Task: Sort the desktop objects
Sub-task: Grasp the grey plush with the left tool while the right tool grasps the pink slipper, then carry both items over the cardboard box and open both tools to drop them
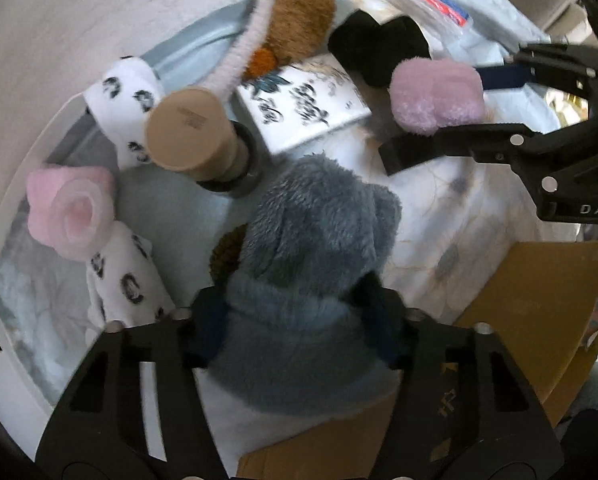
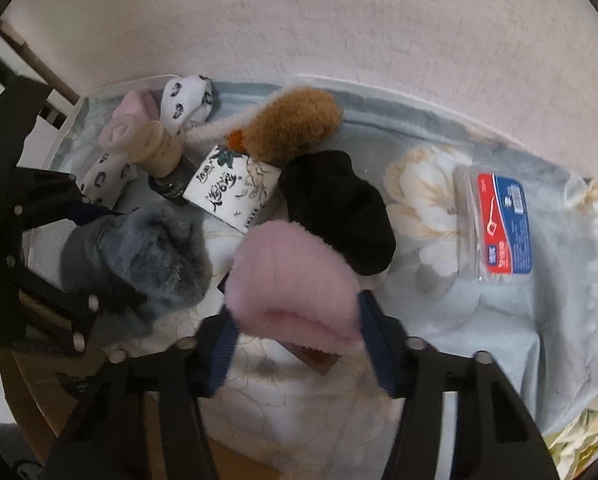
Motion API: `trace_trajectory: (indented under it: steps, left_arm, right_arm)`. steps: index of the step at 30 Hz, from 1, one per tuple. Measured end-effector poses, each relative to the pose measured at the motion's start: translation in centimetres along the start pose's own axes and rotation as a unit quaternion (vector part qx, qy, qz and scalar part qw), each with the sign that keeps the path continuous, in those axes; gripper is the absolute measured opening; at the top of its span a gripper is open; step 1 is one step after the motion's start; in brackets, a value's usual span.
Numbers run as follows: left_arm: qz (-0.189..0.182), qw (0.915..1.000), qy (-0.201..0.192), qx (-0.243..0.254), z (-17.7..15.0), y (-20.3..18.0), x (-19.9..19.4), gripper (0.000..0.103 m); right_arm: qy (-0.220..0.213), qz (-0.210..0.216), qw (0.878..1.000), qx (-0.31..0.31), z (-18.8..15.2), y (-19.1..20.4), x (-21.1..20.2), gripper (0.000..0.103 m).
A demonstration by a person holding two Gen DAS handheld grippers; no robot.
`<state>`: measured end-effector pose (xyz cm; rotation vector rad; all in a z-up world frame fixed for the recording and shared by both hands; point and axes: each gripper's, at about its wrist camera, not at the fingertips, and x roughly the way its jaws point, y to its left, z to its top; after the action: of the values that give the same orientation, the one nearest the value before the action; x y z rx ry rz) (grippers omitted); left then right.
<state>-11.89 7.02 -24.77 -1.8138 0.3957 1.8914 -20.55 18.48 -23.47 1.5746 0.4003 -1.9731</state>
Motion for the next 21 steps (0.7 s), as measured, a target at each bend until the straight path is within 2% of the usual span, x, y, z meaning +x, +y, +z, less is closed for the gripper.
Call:
trace_trajectory:
  steps: [1,2,6,12,16,20,21]
  left_arm:
    - [-0.007,0.9999,-0.002,-0.008,-0.1,0.4,-0.2,0.040]
    - [-0.015,0.9997,-0.003,-0.016,-0.1,0.7,-0.5,0.036]
    - [-0.025,0.9992,-0.007,-0.030,-0.6,1.3,-1.4,0.031]
    - [-0.022,0.9991,-0.026,-0.027,-1.5,0.5,-3.9,0.030]
    - [-0.013,0.9985,-0.047,-0.022,-2.2,0.0,-6.9,0.030]
    - [-0.004,0.9979,-0.060,-0.025,-2.4,1.2,-10.7,0.030]
    - [-0.001,0.9977,-0.063,-0.025,-1.4,0.4,-9.7,0.030]
  right_arm:
    - [-0.001,-0.003,1.000,-0.001,0.0,0.0,-0.2,0.032]
    - [-0.002,-0.003,1.000,0.000,0.0,-0.1,-0.4,0.030]
    - [-0.002,-0.004,1.000,0.007,0.0,-0.2,-0.8,0.024]
    - [-0.022,-0.001,1.000,0.008,-0.1,0.5,-3.2,0.023]
    - [-0.035,-0.006,0.999,0.004,-0.5,1.2,-5.6,0.023]
    - [-0.046,-0.006,0.999,0.009,-1.7,1.7,-7.6,0.023]
    - [-0.049,-0.007,0.999,0.009,-2.0,1.8,-8.3,0.023]
